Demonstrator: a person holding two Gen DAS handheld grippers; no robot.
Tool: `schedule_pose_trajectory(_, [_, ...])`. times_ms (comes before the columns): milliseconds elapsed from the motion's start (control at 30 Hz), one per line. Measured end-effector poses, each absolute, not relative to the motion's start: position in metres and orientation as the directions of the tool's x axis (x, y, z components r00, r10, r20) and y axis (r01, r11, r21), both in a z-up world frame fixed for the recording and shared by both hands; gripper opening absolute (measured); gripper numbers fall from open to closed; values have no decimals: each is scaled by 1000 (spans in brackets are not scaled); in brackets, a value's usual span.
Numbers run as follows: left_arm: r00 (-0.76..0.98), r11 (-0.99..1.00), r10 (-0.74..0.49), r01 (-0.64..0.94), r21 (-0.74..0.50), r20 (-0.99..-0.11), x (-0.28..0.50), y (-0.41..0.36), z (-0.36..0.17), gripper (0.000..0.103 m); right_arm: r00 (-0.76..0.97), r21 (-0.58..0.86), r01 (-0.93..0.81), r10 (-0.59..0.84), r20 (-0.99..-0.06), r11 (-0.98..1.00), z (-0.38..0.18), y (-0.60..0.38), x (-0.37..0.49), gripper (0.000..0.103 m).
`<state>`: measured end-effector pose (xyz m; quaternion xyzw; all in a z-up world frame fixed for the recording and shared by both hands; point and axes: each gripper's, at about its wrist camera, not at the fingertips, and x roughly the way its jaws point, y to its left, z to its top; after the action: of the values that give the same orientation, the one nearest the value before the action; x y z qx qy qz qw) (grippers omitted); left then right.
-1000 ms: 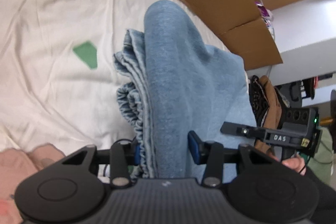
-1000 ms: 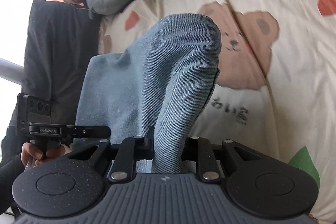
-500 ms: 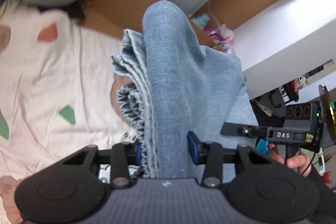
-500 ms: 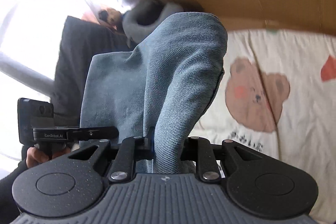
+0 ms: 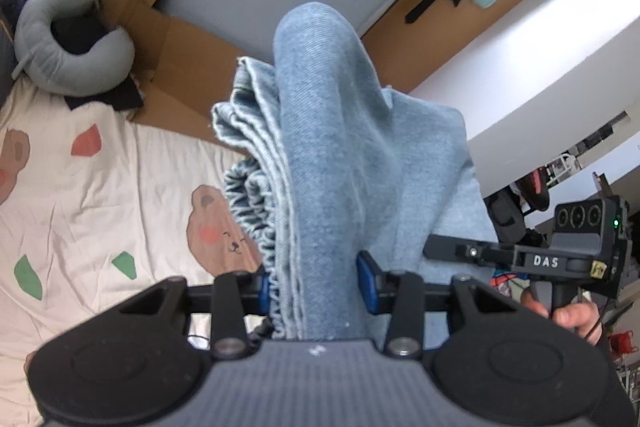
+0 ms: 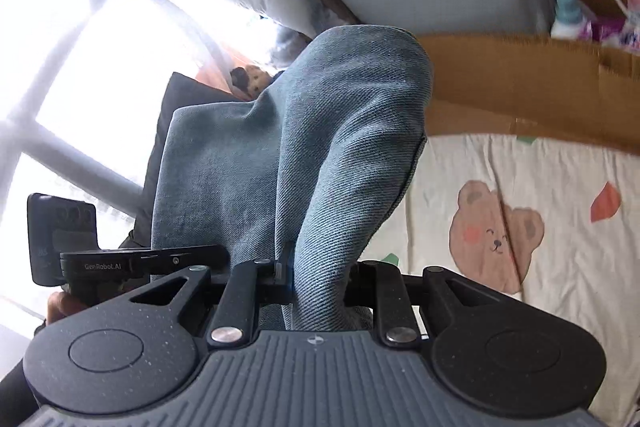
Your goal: Fold clothes
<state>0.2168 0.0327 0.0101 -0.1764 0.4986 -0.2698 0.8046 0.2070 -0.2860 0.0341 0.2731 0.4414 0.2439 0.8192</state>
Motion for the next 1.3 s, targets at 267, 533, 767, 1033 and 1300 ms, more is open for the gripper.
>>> schedule_pose_trajectory(267, [385, 776, -631, 297, -557, -674, 207, 9, 57, 43, 555, 640, -158, 604, -572, 751, 90, -305, 184, 20])
schedule_pose_trajectory(533, [364, 759, -651, 309, -573, -666, 195, -30, 87, 43, 596, 625, -112, 556, -580, 772, 131, -342, 156, 20])
schedule_pose_trajectory(767, [351, 747, -664, 310, -588, -660, 188, -71, 93, 43, 621, 595, -83, 509, -597, 799, 157, -380, 134, 20])
schedule_pose_trajectory(1033, [346, 717, -697, 342, -608, -628, 181, -121, 92, 43, 657, 571, -62, 464, -594, 819, 176, -427, 118, 20])
schedule_pose_trajectory(1300, [303, 684, -727, 384, -620, -615, 183, -166, 77, 43, 680, 561, -18, 422, -600, 828, 177, -474, 93, 20])
